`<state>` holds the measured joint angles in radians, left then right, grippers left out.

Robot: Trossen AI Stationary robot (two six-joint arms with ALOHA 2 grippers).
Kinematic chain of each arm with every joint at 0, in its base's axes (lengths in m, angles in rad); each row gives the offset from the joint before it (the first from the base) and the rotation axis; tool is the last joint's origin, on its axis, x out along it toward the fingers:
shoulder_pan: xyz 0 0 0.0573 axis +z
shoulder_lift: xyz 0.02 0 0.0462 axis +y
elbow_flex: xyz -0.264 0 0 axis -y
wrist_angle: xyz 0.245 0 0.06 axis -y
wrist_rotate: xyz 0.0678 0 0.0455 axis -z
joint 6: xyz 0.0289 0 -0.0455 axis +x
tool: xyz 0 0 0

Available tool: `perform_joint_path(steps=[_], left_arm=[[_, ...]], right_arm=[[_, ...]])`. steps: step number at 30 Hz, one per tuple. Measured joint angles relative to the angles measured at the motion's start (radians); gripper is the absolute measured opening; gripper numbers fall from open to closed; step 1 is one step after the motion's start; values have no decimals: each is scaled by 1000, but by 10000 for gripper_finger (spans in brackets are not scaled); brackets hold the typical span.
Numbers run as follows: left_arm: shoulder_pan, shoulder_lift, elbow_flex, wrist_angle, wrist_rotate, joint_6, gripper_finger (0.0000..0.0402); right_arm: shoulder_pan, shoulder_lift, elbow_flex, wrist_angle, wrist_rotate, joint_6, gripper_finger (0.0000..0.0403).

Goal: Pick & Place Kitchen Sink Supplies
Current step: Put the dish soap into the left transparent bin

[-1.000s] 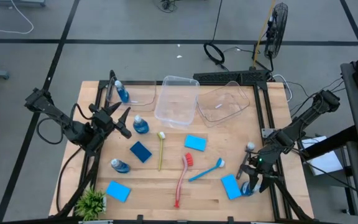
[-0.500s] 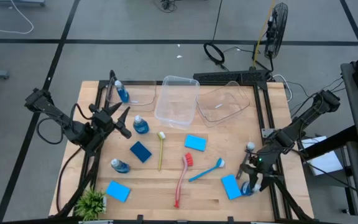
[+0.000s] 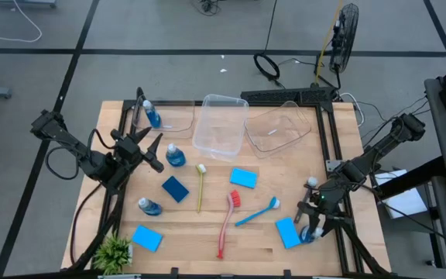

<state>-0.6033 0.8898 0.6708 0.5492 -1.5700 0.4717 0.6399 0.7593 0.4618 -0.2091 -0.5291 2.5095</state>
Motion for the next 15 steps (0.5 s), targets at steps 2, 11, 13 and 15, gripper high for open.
perform_joint_path(steps=[2, 11, 13, 15], left_arm=[[0, 0, 0, 0, 0, 0, 194], [0, 0, 0, 0, 0, 0, 204], [0, 0, 0, 0, 0, 0, 201], [0, 0, 0, 0, 0, 0, 198]], right_arm=[[0, 0, 0, -3, -1, 1, 175], [1, -1, -38, 27, -35, 11, 157], [1, -1, -39, 31, -37, 13, 153], [1, 0, -39, 39, -36, 13, 148]])
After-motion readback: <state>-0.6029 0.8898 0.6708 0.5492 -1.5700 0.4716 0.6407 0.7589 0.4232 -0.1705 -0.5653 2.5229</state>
